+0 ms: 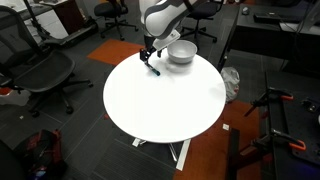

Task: Pick the pen on the table and put it in the bowl

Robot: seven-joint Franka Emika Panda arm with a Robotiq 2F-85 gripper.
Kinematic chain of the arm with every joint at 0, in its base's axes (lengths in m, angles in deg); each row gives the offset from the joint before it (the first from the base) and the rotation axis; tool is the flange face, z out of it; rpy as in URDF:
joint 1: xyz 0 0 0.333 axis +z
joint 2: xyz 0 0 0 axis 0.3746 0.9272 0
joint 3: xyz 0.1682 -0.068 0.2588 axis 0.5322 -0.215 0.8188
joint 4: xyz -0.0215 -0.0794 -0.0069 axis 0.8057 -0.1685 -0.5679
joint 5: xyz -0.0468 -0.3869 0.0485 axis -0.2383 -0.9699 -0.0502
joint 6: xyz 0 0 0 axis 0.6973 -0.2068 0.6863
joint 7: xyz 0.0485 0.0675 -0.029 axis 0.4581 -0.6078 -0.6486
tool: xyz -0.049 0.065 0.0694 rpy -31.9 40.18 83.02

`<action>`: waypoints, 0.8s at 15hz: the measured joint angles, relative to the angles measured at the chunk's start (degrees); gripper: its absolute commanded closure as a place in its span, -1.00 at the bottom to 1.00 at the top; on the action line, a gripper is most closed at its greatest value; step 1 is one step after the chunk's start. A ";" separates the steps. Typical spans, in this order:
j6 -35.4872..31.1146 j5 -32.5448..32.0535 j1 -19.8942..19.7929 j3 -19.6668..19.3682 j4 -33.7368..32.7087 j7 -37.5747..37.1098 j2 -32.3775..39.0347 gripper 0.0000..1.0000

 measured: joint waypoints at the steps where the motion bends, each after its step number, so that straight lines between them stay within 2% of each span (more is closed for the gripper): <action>1: 0.85 0.02 -0.10 0.00 -1.33 0.26 0.82 -1.00; 8: 5.68 0.03 -0.24 0.23 -8.15 0.39 5.78 -1.00; 9: 6.16 0.03 -0.24 0.25 -8.89 0.39 6.39 -0.55; 10: 6.55 0.03 -0.24 0.25 -9.59 0.39 6.97 -0.47; 12: 7.16 0.03 -0.24 0.26 -10.92 0.41 8.05 -0.17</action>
